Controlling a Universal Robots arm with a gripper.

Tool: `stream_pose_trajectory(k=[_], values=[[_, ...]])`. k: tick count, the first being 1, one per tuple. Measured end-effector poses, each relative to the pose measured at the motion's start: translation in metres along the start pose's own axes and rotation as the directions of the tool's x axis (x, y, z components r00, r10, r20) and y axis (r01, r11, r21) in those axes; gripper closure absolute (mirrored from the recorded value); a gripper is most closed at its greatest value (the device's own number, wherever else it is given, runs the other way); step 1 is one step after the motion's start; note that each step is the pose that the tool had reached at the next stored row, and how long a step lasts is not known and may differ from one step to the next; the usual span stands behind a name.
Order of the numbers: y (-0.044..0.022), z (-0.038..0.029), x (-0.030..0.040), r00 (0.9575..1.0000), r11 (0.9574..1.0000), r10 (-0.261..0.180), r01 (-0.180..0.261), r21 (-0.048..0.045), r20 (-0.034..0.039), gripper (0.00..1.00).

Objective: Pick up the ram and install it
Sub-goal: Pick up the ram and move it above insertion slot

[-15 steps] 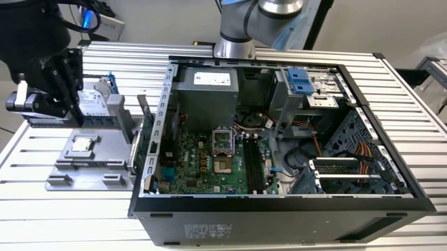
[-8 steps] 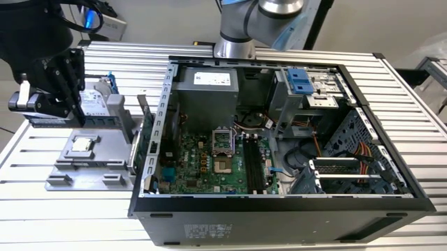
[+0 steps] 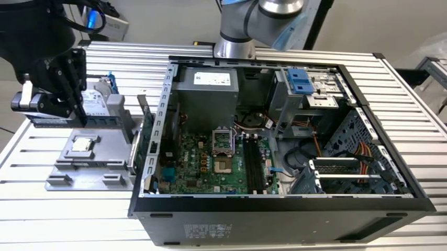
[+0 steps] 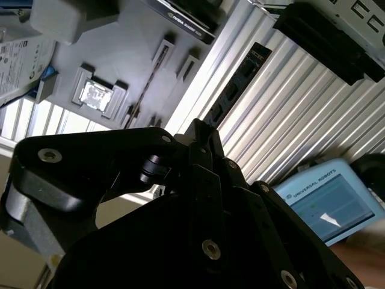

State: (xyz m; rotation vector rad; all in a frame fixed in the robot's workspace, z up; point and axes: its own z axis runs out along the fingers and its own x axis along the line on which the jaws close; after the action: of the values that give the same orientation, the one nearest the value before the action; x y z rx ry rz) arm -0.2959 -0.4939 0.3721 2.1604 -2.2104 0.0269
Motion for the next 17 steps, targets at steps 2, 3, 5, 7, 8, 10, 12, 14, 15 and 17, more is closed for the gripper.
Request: stream_pose_trajectory(k=[2, 3, 5, 7, 8, 10, 12, 14, 15, 17], values=[[-0.0006, 0.0000, 0.0000, 1.0000, 1.0000, 0.000, 0.000, 0.0000, 0.0000, 1.00], [-0.0009, 0.0000, 0.0000, 1.0000, 1.0000, 0.000, 0.000, 0.0000, 0.0000, 1.00], [-0.0015, 0.0000, 0.0000, 1.0000, 1.0000, 0.000, 0.000, 0.0000, 0.0000, 1.00], [-0.0020, -0.0001, 0.0000, 1.0000, 1.0000, 0.000, 0.000, 0.0000, 0.0000, 1.00], [-0.0023, -0.0001, 0.0000, 1.0000, 1.0000, 0.000, 0.000, 0.0000, 0.0000, 1.00], [-0.0029, -0.0001, -0.0001, 1.0000, 1.0000, 0.000, 0.000, 0.0000, -0.0001, 1.00], [-0.0035, -0.0001, -0.0001, 1.0000, 1.0000, 0.000, 0.000, 0.0000, -0.0001, 1.00], [-0.0040, -0.0001, -0.0001, 1.0000, 1.0000, 0.000, 0.000, 0.0000, 0.0000, 1.00], [-0.0043, -0.0001, -0.0001, 1.0000, 1.0000, 0.000, 0.000, 0.0000, 0.0000, 1.00], [-0.0048, -0.0001, -0.0001, 1.0000, 1.0000, 0.000, 0.000, 0.0000, 0.0000, 1.00]])
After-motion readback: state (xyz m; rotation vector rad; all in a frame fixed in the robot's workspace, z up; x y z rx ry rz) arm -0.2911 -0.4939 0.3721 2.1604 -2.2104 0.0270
